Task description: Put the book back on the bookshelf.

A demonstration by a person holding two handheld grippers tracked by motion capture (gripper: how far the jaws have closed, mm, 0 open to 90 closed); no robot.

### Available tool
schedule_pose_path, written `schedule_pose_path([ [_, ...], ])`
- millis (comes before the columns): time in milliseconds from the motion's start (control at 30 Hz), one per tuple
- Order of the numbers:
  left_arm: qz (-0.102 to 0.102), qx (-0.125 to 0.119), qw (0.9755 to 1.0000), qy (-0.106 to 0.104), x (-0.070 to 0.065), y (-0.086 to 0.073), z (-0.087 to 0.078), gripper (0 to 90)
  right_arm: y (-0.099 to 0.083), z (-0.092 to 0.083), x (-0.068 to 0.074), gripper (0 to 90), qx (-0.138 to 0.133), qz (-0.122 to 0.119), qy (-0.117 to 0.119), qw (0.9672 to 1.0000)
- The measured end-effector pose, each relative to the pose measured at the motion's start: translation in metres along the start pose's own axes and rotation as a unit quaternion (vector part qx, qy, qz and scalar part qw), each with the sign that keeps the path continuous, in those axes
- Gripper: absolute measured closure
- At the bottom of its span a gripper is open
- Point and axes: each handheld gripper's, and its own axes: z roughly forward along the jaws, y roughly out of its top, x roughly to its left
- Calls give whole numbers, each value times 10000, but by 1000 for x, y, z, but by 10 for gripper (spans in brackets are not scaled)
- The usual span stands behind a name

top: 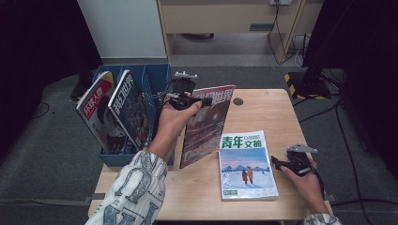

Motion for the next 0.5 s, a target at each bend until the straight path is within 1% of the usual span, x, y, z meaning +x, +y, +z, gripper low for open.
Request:
schedule_pose_path([
  [167,-15,-85,9999,96,5,4,-7,835,0,0,0,252,9,26,4,10000],
  [233,-2,-87,9999,130,7,4,-9,835,0,0,0,221,28,51,-30,10000],
  [333,-17,-82,9998,182,9,2,-10,835,0,1,0,138,111,43,-76,9999],
  [500,-35,-127,9997,196,12,0,-12,835,0,1,1,128,141,76,-71,9998],
])
